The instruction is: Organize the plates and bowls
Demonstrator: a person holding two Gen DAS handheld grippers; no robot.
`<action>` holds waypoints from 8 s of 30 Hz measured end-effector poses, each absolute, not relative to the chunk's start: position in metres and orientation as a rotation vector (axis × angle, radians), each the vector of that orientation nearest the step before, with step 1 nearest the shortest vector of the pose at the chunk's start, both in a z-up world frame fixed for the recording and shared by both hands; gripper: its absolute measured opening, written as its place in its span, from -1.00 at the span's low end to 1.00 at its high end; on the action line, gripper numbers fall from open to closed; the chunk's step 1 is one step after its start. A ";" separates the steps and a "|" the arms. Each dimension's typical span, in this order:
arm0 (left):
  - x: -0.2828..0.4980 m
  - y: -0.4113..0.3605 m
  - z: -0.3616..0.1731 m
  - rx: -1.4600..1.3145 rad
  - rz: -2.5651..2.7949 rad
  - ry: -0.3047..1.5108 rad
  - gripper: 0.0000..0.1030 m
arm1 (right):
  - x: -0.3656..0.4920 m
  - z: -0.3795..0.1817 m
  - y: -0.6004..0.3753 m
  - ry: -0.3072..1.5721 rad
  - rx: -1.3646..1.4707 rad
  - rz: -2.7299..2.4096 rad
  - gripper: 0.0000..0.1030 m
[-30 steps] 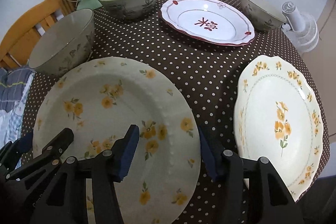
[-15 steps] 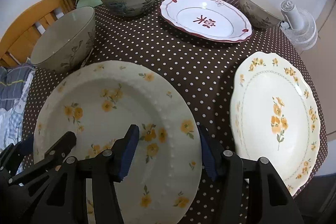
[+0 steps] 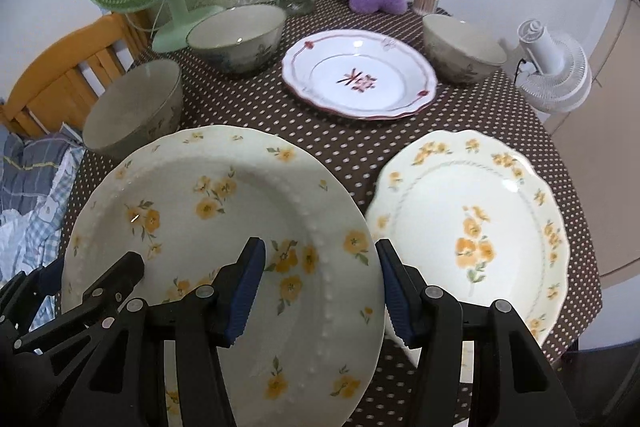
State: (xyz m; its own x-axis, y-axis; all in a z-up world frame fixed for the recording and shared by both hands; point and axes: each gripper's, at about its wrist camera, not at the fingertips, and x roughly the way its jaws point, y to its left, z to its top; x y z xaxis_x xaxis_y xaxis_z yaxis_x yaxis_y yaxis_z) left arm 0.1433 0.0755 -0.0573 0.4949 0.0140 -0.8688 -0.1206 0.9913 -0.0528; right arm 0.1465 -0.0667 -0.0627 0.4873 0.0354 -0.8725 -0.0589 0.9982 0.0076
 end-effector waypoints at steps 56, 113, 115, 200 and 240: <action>0.203 -0.153 -0.096 -0.079 0.007 1.167 0.27 | 0.181 -0.085 -0.300 1.120 0.026 -0.036 0.16; 0.187 -0.075 -0.050 -0.022 0.022 1.036 0.74 | 0.177 -0.057 -0.231 1.075 -0.023 -0.002 0.30; 0.188 -0.063 -0.044 -0.018 0.019 1.023 0.74 | 0.175 -0.049 -0.220 1.049 -0.019 0.000 0.30; 0.320 -0.014 -0.093 0.019 0.161 1.114 -0.15 | 0.329 -0.103 -0.146 1.107 -0.007 0.111 -0.10; 0.318 0.012 -0.095 -0.016 0.218 1.090 -0.12 | 0.345 -0.118 -0.110 1.155 -0.069 0.169 -0.11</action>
State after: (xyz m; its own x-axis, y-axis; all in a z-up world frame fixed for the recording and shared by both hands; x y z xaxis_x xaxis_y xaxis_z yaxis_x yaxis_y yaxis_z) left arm 0.3175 0.0121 -0.0954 0.4431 0.1678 -0.8806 -0.1833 0.9785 0.0942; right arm 0.3452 -0.1104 -0.1178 0.3925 0.0975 -0.9146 -0.1683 0.9852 0.0329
